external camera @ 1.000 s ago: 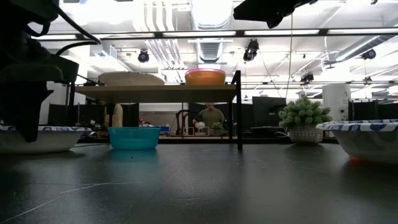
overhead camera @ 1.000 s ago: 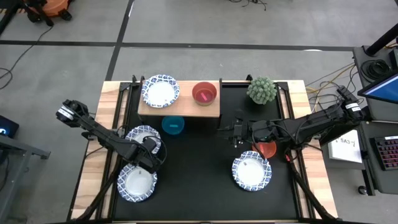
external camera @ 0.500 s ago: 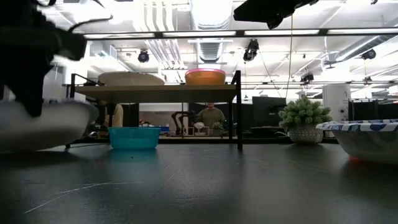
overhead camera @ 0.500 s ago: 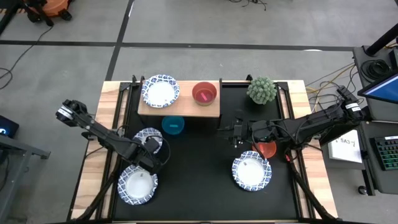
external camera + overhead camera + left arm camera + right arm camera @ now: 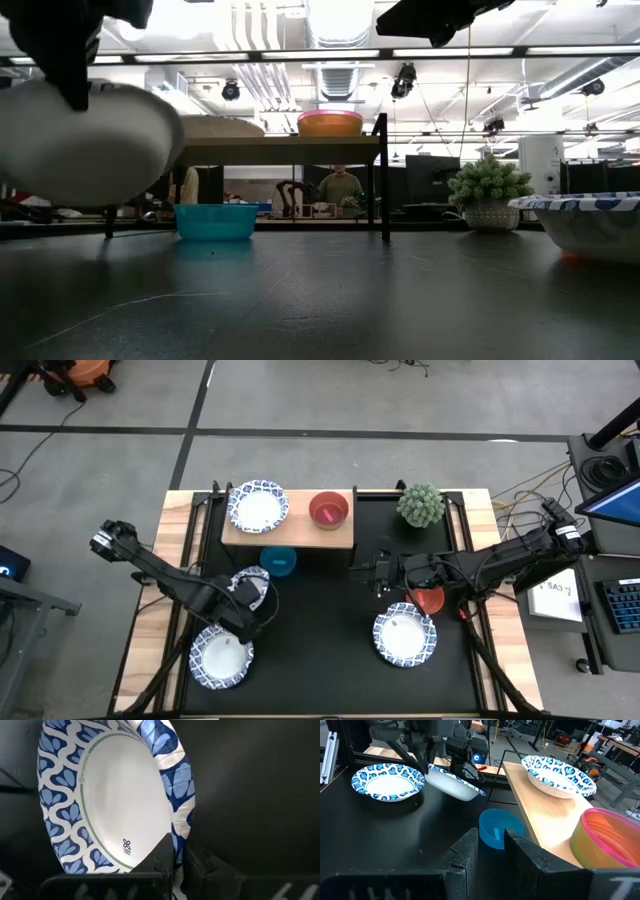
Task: Place and stack bowls onto a shelf
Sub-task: Stack the white bowl on top of the other white bowl on the shelf
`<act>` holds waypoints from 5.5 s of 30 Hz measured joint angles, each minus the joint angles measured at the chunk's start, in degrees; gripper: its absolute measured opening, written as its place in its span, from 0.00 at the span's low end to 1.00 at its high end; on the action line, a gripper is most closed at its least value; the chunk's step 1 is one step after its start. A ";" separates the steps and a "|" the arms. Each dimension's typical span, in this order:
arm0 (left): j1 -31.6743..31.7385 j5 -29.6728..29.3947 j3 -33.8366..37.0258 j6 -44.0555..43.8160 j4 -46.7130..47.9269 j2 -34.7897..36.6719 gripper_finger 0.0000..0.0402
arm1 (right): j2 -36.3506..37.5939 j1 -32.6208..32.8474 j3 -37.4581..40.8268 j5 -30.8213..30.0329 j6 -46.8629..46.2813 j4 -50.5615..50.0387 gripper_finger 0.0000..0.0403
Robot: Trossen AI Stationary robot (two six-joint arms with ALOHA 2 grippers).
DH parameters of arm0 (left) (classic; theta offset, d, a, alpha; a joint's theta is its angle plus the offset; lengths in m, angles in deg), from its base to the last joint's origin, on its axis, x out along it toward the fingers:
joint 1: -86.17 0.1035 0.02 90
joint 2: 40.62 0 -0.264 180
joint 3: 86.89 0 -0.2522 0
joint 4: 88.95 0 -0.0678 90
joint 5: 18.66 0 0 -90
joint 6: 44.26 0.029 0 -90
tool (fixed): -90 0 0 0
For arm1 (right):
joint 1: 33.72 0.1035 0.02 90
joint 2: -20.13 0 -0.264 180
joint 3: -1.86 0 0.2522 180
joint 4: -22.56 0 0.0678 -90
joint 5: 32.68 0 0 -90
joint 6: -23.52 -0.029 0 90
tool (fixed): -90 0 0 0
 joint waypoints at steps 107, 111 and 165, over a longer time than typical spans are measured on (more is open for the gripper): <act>33.98 5.10 -7.75 50.15 -9.33 10.86 0.38 | -0.02 0.00 1.16 0.00 -1.01 -2.03 0.21; 22.91 5.13 0.33 46.69 -23.26 14.75 0.36 | -0.02 0.00 1.25 0.00 -2.10 -1.97 0.21; 1.55 -11.41 14.24 51.79 -43.80 14.45 0.36 | -16.63 2.82 -22.13 11.90 -56.27 -70.52 0.30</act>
